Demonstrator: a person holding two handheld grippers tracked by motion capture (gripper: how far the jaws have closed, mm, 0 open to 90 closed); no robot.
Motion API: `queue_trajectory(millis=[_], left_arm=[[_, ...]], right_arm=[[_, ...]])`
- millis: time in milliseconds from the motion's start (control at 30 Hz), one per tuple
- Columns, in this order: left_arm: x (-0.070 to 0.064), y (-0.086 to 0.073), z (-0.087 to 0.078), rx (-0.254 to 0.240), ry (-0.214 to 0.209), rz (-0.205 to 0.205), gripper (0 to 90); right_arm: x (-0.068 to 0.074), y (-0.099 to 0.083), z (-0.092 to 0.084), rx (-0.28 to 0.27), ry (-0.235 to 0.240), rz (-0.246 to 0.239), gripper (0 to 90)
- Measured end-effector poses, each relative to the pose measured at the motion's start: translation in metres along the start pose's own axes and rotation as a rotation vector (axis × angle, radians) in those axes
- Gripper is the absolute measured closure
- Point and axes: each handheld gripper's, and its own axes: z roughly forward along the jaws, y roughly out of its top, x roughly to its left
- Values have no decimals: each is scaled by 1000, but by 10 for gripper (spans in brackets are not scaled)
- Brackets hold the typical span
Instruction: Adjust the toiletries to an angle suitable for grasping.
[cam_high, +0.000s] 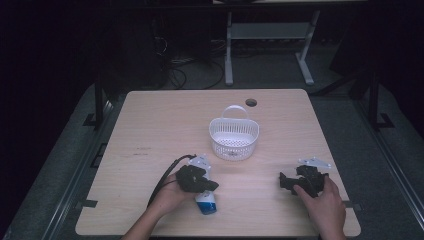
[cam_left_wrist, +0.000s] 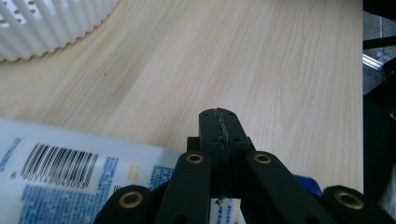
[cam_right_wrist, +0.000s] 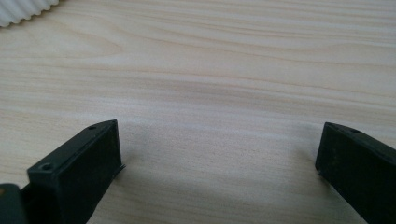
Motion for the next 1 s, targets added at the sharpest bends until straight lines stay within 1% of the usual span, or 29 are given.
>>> queue_trajectory(millis=[33,233,367,467,533,567,667,767,1000], left_arm=[[0,-2,-3,1,3,-1,900],[0,-9,-9,-6,5,-11,900],[-1,-15,-16,-1,17,-14,900],[0,-18,-20,1,17,-15,900],[0,-23,-24,2,20,-22,900],[0,-25,-25,-4,24,-27,900],[1,-28,-29,2,30,-28,900],[2,-35,-35,-1,40,-39,900],[5,-44,-44,-3,60,-55,900]], right_arm=[[0,0,0,0,0,0,0],[0,0,0,0,0,0,0],[0,0,0,0,0,0,0],[0,0,0,0,0,0,0],[0,0,0,0,0,0,0],[0,0,0,0,0,0,0],[0,0,0,0,0,0,0],[0,0,0,0,0,0,0],[0,0,0,0,0,0,0]])
